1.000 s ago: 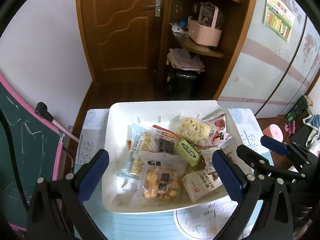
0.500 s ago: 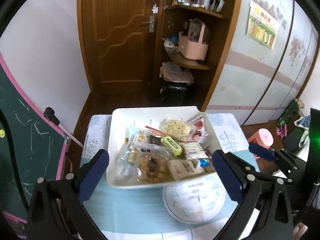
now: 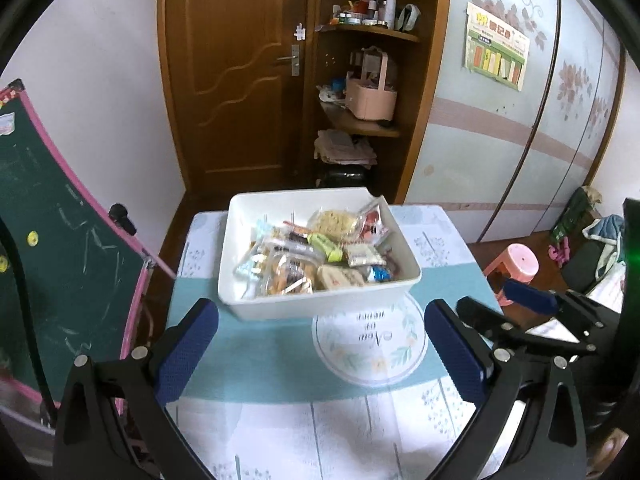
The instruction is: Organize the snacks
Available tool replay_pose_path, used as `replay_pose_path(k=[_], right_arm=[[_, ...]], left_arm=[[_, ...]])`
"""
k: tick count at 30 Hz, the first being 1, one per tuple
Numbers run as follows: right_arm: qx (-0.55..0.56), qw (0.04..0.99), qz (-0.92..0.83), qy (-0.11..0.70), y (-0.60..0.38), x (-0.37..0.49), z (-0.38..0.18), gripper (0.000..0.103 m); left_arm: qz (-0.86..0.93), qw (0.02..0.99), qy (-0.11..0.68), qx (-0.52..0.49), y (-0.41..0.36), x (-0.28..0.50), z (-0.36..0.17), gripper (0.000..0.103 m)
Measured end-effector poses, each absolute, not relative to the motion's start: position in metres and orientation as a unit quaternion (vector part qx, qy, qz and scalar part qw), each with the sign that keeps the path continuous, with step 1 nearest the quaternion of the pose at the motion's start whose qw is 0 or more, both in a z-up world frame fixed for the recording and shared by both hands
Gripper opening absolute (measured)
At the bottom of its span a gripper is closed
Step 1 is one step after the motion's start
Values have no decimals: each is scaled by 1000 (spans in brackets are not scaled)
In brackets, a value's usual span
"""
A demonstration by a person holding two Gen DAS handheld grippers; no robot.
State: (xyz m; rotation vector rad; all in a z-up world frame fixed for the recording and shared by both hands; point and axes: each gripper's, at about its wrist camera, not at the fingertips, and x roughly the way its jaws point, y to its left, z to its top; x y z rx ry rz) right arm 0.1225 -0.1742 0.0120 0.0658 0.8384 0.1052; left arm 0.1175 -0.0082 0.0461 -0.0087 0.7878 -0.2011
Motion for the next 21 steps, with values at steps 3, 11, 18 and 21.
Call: replay_pose_path(k=[3, 11, 18, 21], right_arm=[[39, 911, 41, 408, -180, 100, 11, 65], [61, 910, 37, 408, -185, 45, 1, 65], [71, 913, 35, 400, -178, 15, -6, 65], [72, 911, 40, 404, -173, 8, -11, 65]], left_arm=[[-90, 916, 390, -13, -6, 93, 40, 103], [-51, 913, 402, -37, 5, 42, 20, 102], [-6, 918, 396, -18, 8, 25, 18, 102], [-4, 921, 390, -16, 6, 23, 20, 102]])
